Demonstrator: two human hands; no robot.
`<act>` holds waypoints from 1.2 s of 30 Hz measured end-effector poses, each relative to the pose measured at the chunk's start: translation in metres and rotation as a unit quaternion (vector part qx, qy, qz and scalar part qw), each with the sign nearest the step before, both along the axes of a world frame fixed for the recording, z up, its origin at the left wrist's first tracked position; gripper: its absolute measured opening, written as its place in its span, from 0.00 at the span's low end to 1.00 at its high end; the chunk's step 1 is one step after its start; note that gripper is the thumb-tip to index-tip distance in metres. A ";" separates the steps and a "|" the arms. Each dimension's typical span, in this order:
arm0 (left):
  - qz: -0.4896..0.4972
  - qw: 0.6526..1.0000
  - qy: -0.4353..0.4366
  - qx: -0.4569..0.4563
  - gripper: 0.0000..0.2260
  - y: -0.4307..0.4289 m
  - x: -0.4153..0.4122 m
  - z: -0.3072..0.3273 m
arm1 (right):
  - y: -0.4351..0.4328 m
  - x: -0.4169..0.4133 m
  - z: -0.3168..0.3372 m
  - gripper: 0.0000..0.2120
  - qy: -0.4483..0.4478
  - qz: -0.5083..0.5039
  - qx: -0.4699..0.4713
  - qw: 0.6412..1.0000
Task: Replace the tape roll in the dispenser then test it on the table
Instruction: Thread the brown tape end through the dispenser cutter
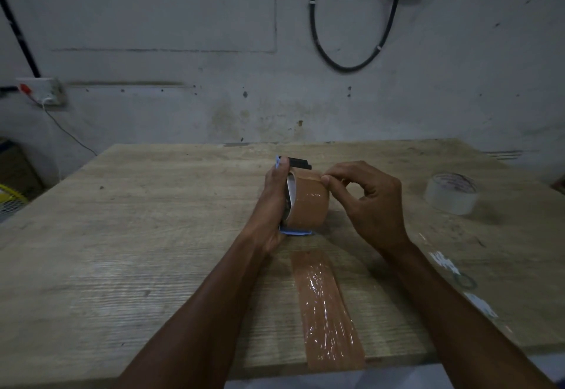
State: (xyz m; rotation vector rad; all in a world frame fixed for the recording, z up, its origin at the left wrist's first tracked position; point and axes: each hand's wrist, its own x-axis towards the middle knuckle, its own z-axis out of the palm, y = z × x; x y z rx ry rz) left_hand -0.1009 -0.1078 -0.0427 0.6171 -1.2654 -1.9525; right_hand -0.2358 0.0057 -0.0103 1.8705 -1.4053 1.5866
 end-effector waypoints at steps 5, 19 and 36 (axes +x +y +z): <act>0.015 1.000 -0.008 0.006 0.37 0.002 -0.002 0.000 | -0.002 -0.002 -0.001 0.04 0.058 -0.041 0.013 0.997; -0.032 0.996 -0.055 -0.055 0.34 0.020 0.006 0.019 | -0.001 -0.008 0.001 0.01 0.022 -0.061 0.036 0.997; -0.009 0.992 -0.074 -0.106 0.20 0.026 0.006 0.022 | -0.008 -0.005 0.019 0.01 0.045 -0.088 0.144 0.985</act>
